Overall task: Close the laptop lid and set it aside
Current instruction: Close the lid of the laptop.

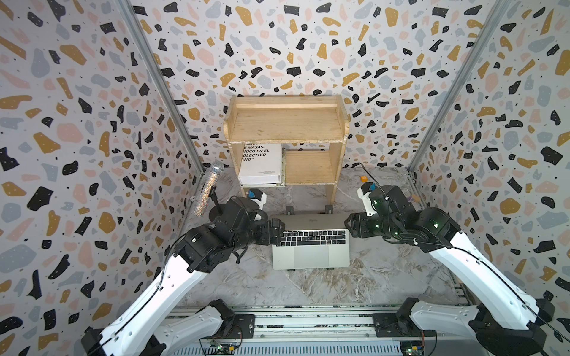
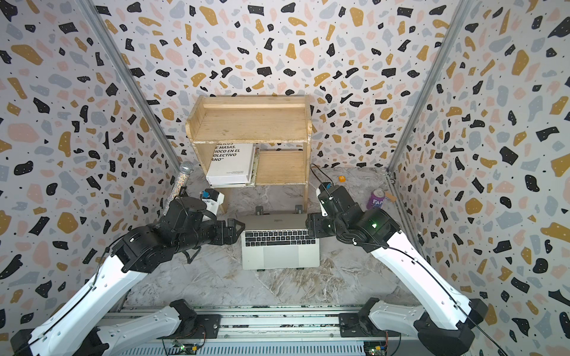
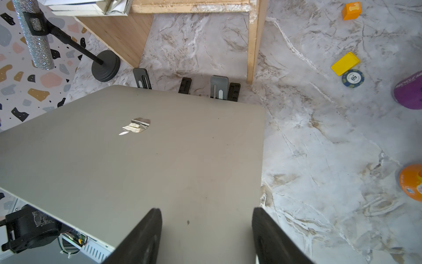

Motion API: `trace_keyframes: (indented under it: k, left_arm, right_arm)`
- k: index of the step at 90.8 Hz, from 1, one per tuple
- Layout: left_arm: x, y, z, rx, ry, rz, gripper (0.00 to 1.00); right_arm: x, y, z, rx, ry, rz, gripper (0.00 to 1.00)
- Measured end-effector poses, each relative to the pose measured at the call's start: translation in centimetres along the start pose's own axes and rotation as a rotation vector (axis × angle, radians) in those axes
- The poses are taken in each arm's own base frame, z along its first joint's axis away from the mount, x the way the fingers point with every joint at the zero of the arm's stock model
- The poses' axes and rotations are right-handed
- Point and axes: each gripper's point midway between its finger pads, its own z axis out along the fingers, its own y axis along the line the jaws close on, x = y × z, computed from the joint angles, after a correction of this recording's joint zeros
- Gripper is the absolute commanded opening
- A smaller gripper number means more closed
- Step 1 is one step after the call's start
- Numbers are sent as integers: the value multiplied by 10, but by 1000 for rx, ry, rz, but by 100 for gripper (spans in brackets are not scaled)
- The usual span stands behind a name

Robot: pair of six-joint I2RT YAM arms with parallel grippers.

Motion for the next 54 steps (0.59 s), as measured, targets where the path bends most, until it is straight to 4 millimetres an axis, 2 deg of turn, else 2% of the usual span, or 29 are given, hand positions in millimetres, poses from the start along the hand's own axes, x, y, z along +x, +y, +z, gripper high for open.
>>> trace_keyframes:
  k: [54]
  left_arm:
    - [29, 9, 12, -4, 69, -10, 88]
  right_arm:
    - [31, -9, 8, 11, 47, 6, 67]
